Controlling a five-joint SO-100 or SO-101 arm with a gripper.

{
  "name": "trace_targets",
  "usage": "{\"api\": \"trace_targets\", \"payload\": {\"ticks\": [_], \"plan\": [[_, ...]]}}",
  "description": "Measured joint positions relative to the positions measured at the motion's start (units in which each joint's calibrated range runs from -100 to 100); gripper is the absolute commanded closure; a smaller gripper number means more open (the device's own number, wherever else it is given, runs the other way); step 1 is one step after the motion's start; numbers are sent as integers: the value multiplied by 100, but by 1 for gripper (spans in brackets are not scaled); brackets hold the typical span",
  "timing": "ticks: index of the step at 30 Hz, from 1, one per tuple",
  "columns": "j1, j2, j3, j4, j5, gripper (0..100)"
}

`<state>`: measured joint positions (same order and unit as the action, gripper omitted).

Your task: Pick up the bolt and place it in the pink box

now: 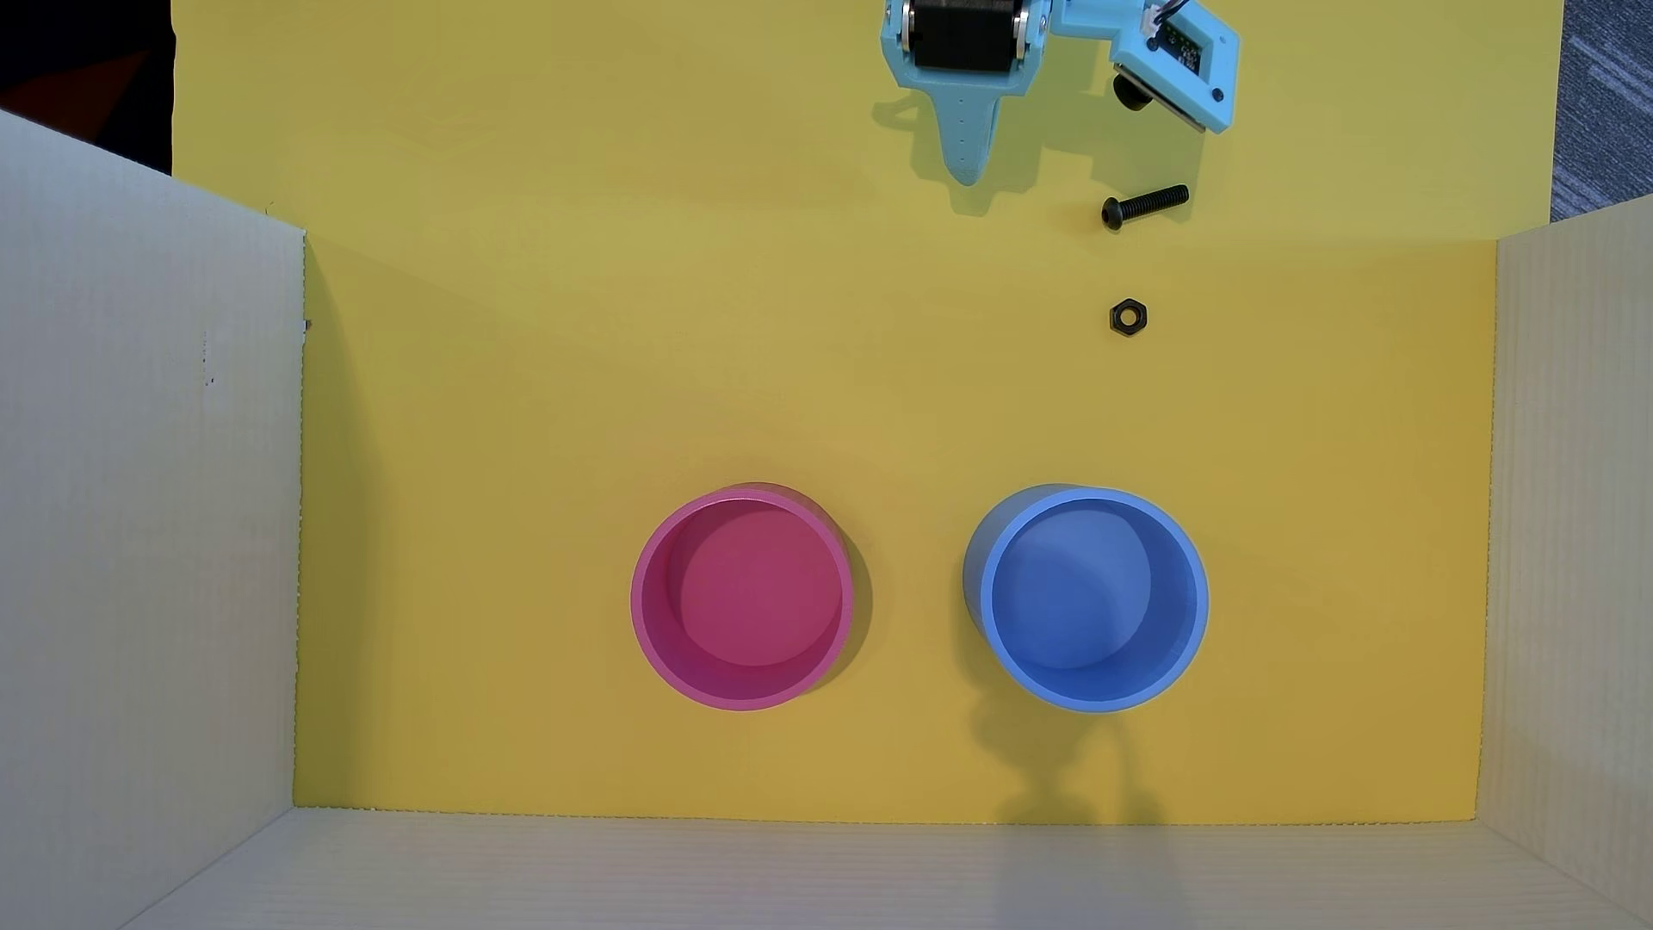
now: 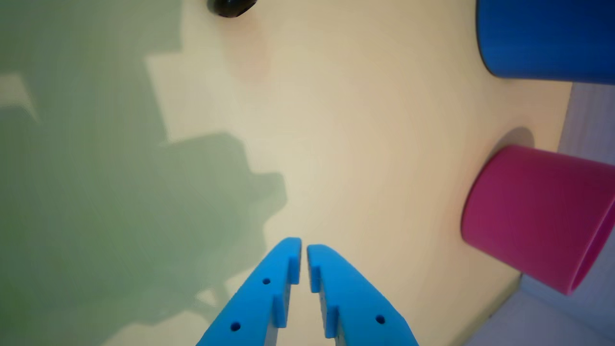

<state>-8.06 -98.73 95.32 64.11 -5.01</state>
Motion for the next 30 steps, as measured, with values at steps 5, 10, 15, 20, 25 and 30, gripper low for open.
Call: {"api": "trace_targets", "payload": {"ticks": [5,10,15,20,25,30], "plan": [[-970,0,144,-180,220,99],[-1342,0,144,-188,249,99],[-1371,0,144,-188,254,99],[-1349,0,144,-188,249,98],[-1349,0,144,-188,249,98],[-1422,0,144,-188,249,96]]}}
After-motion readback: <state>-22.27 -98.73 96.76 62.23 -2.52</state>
